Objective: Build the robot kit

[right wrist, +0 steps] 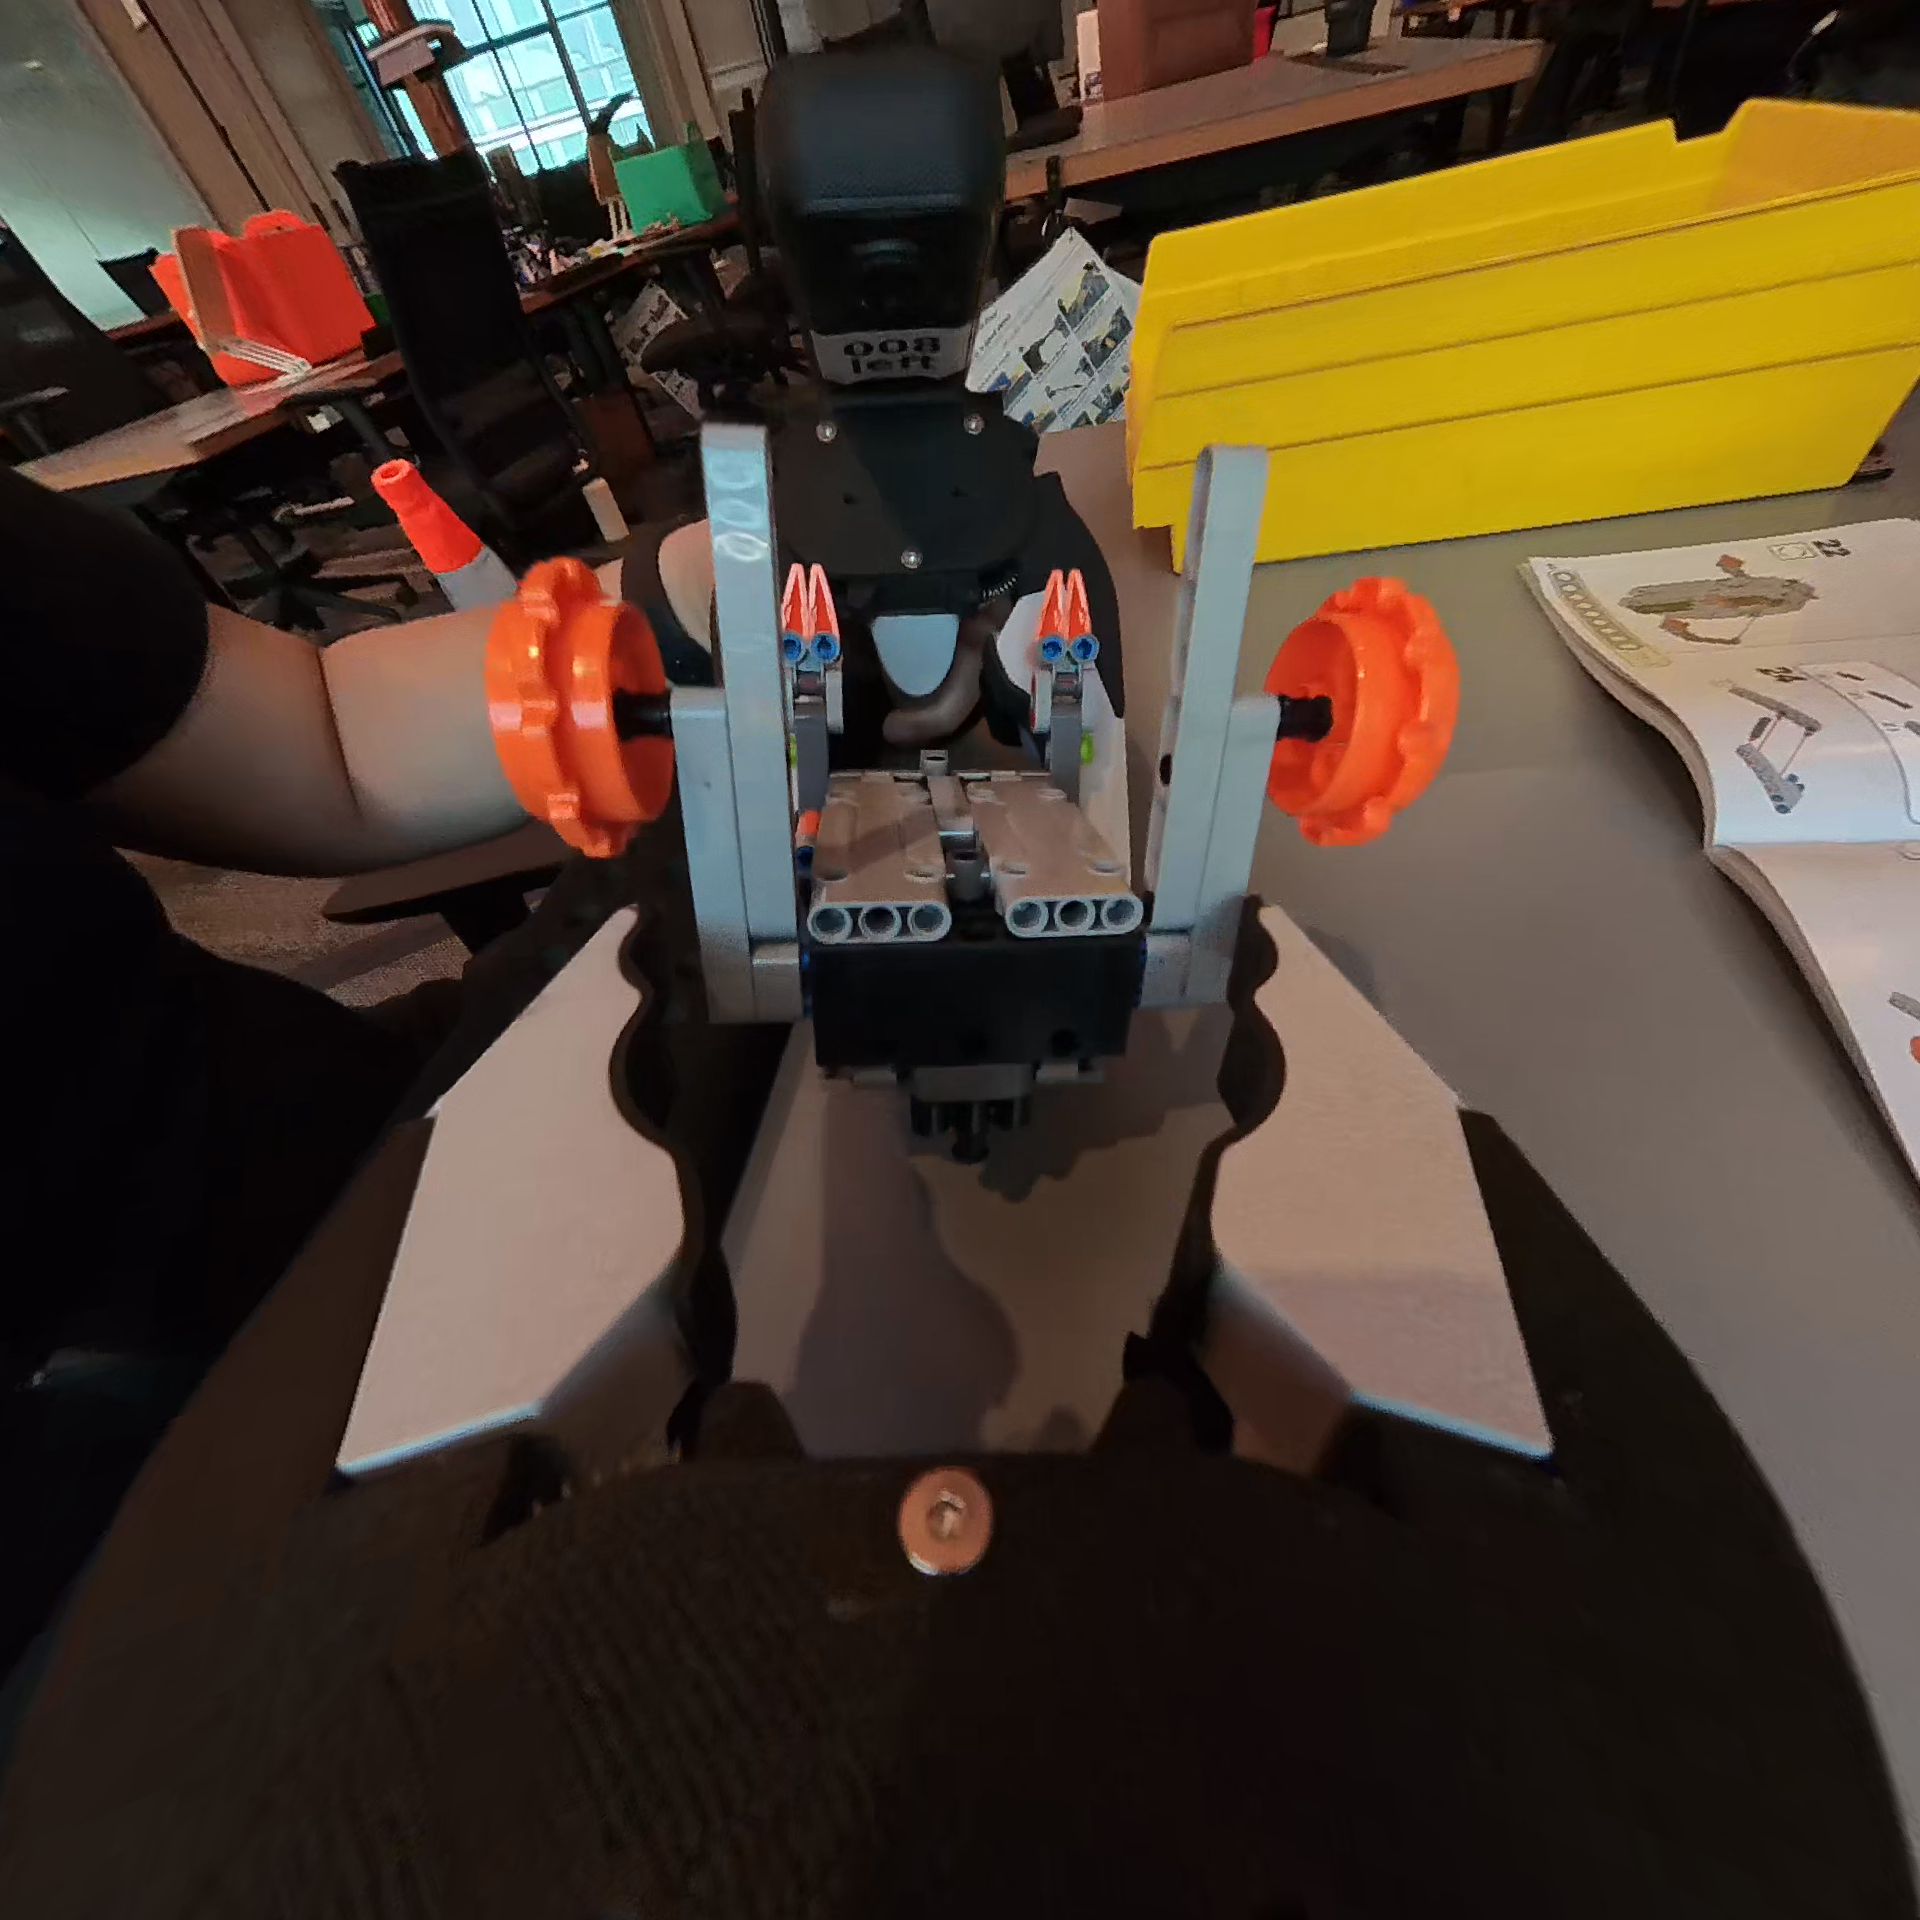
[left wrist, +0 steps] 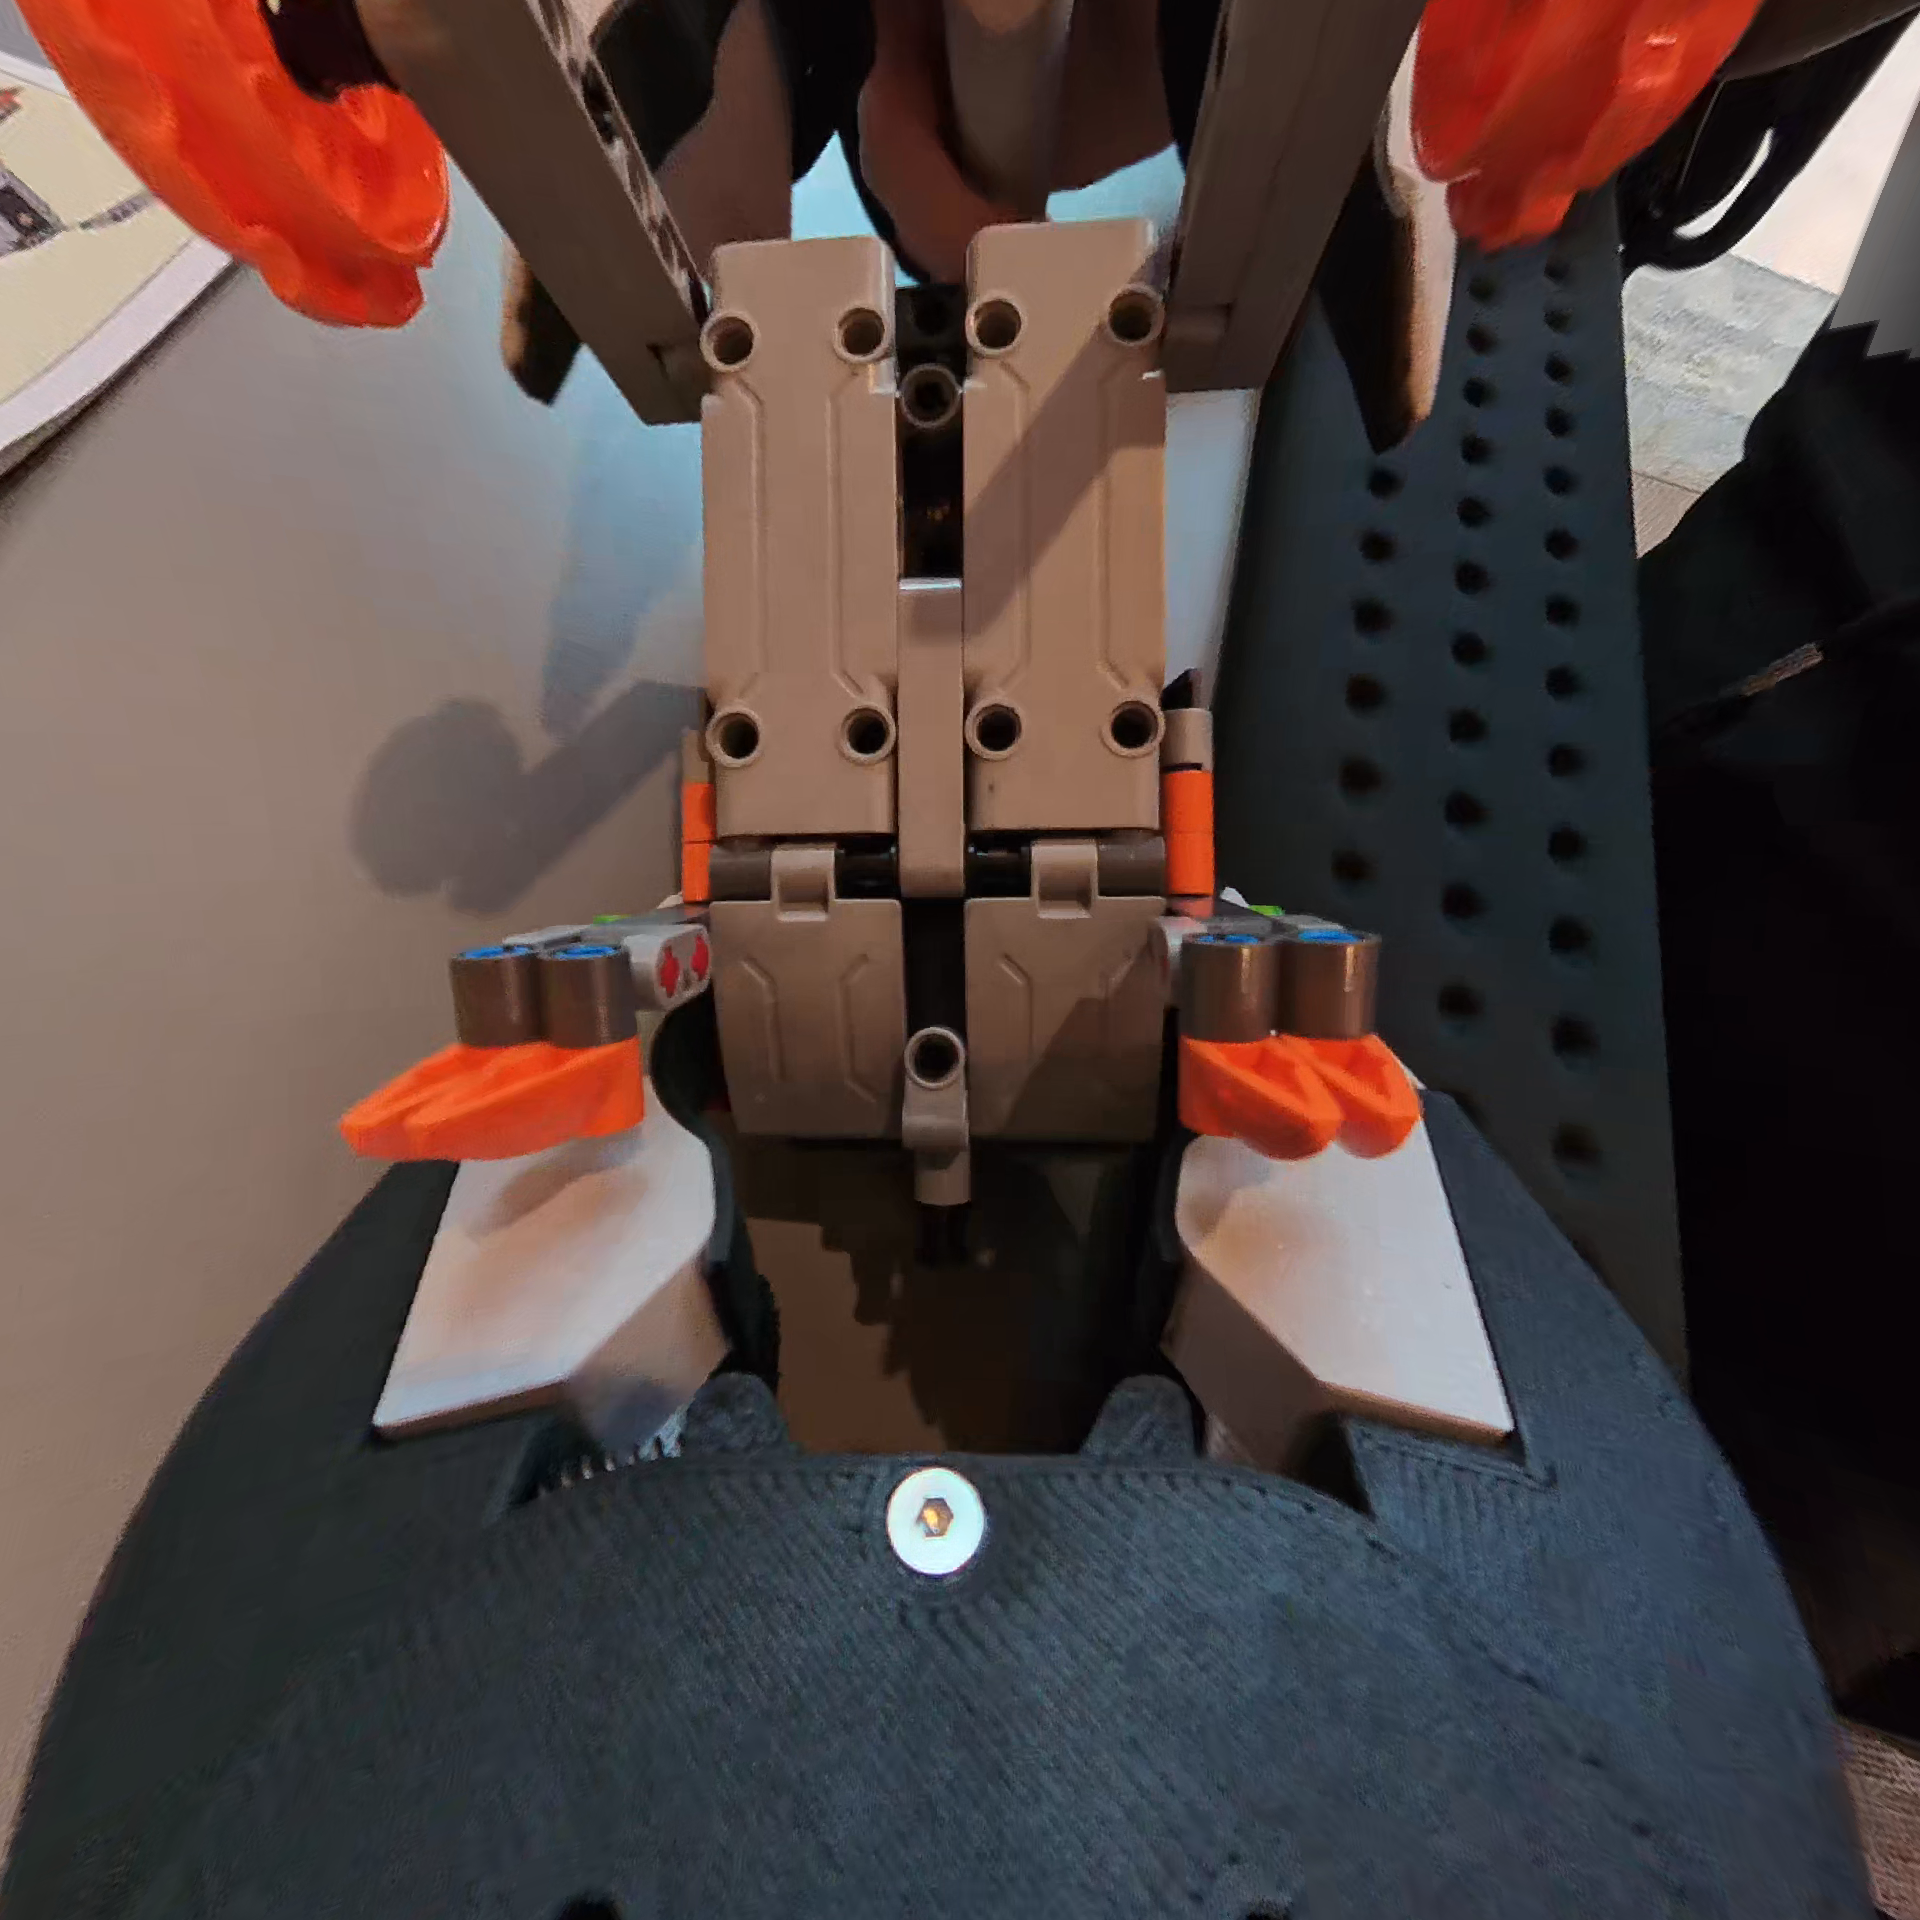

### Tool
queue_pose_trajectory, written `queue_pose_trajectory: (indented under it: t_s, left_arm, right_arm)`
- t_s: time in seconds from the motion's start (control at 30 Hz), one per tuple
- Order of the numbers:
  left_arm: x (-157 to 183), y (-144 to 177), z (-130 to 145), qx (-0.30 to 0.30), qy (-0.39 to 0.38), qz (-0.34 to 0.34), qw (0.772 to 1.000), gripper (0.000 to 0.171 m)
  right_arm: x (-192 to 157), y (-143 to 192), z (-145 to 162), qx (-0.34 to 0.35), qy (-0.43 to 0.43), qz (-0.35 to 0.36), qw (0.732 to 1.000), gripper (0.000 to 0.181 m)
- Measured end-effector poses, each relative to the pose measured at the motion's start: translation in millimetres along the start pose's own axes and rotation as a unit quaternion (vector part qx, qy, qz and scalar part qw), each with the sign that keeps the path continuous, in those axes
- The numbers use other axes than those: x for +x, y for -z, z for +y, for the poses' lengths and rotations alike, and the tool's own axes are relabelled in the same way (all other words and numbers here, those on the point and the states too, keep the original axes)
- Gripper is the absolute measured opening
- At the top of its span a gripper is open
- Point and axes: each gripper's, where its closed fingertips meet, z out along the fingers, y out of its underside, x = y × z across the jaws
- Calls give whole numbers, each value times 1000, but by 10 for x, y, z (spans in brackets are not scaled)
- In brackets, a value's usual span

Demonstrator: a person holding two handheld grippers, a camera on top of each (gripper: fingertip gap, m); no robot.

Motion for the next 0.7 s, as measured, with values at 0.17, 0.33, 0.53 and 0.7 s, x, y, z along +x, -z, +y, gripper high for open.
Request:
queue_pose_trajectory:
  t_s: [0.17, 0.33, 0.53, 0.7]
  left_arm:
    - [26, -6, -10, 11, -9, 0, 1000, 90]
    - [39, -7, -21, 15, -19, 0, 1000, 90]
    - [48, -3, -29, 21, -17, 2, 1000, 90]
    - [57, -21, -18, 14, -19, 4, 1000, 90]
  right_arm:
    - [-10, 14, 27, -23, -16, 29, 999, 101]
    - [-67, 15, 53, -40, -12, 38, 998, 109]
    - [-50, 10, 122, -60, -2, 37, 998, 106]
    - [-38, -7, 108, -50, -18, 39, 998, 103]
